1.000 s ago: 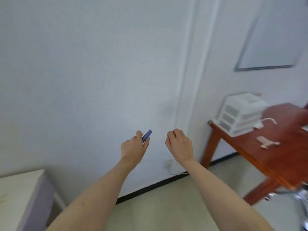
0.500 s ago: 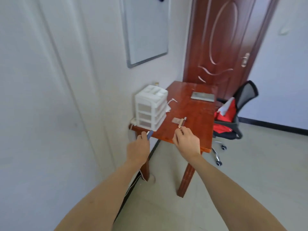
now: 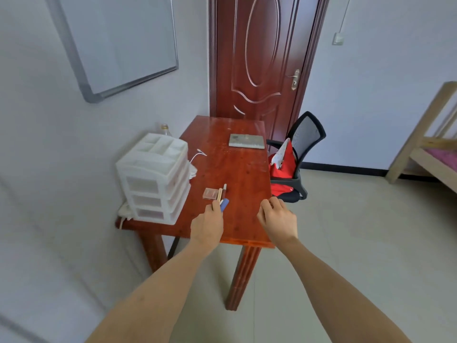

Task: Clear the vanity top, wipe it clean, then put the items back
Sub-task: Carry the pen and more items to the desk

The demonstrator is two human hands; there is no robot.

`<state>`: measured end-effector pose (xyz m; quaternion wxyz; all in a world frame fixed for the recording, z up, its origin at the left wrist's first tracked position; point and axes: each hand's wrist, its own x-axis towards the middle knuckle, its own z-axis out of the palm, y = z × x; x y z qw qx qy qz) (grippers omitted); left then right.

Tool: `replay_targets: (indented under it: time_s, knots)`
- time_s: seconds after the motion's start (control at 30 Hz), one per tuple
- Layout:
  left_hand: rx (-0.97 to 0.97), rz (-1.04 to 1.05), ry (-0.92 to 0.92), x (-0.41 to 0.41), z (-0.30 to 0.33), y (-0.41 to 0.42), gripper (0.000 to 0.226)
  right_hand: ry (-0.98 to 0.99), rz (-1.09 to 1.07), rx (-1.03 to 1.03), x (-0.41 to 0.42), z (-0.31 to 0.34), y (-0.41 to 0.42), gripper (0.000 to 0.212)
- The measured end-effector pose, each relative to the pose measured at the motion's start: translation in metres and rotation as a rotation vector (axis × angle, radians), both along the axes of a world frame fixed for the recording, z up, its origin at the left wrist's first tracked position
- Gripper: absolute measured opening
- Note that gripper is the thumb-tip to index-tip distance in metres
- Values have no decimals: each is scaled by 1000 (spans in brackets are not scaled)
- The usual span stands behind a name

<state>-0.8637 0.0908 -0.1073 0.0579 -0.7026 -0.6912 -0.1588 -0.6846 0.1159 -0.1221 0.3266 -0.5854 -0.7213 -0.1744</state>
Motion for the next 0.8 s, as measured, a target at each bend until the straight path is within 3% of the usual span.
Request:
replay_targets:
  time_s: [0.27, 0.43, 0.7, 0.8]
  knots:
    - [-124, 29, -152, 17, -23, 104, 39, -11, 53, -99, 2, -24, 100, 27]
    - [-250, 24, -166, 24, -55, 157, 38, 20, 117, -295, 1, -69, 147, 7]
    - [-405, -62, -179, 34, -106, 251, 31, -19, 56, -614, -4, -131, 215, 20]
    - [-430, -103, -167, 40, -117, 276, 31, -29, 28, -629, -7, -138, 233, 17]
